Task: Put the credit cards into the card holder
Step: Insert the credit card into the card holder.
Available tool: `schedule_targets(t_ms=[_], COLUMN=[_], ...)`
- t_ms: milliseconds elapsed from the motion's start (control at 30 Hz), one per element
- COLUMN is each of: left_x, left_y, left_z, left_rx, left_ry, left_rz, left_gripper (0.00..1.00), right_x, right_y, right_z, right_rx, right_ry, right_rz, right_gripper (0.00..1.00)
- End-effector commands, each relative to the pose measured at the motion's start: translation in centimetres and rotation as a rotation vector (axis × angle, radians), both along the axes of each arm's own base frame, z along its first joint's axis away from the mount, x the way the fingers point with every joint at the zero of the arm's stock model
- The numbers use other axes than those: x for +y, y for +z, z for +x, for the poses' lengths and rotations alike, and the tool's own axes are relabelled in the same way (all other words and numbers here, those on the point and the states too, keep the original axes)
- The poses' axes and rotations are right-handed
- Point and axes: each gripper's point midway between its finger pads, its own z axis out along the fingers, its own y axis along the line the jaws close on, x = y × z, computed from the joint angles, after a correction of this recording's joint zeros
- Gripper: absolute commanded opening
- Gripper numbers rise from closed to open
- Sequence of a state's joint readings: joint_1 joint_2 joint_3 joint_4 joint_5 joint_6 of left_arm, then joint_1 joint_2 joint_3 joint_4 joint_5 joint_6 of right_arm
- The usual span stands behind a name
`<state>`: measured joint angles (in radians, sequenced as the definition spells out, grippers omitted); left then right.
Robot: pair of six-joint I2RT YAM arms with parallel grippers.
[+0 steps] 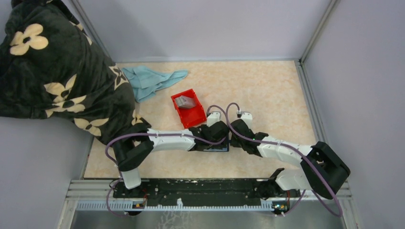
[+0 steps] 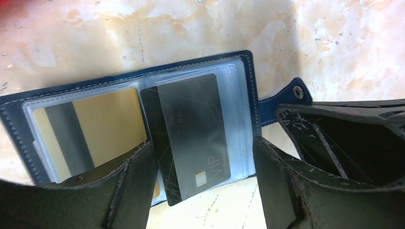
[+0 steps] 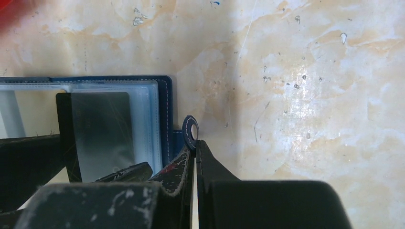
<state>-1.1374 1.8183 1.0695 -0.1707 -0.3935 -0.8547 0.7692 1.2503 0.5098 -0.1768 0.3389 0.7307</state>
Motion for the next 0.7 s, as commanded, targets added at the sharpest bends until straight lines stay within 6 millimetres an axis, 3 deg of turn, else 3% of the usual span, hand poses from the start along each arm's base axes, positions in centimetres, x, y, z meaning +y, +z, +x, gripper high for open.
schedule_targets(t_ms=[0, 300, 667], left_x=[2.5, 3.6, 3.4], left_y=[-1.7, -0.9, -0.4], left_z=[-1.6, -1.0, -1.1], left_rx=[0.049, 0.029, 0.021], left_ry=[-0.009, 0.027, 0.019], left_rz=[0.167, 0.191, 0.164], left_gripper=[0.79, 0.81, 0.71], right_x=[0.4, 0.3, 0.3], right_y=[0.7, 1.0, 0.8], right_z=[-0.1, -0.1, -0.3], right_rx=[-0.044, -0.051, -0.046], right_ry=[0.01, 0.01, 0.017], right_rz=[0.001, 0.002, 0.002], right_gripper=[0.0, 0.0, 0.0])
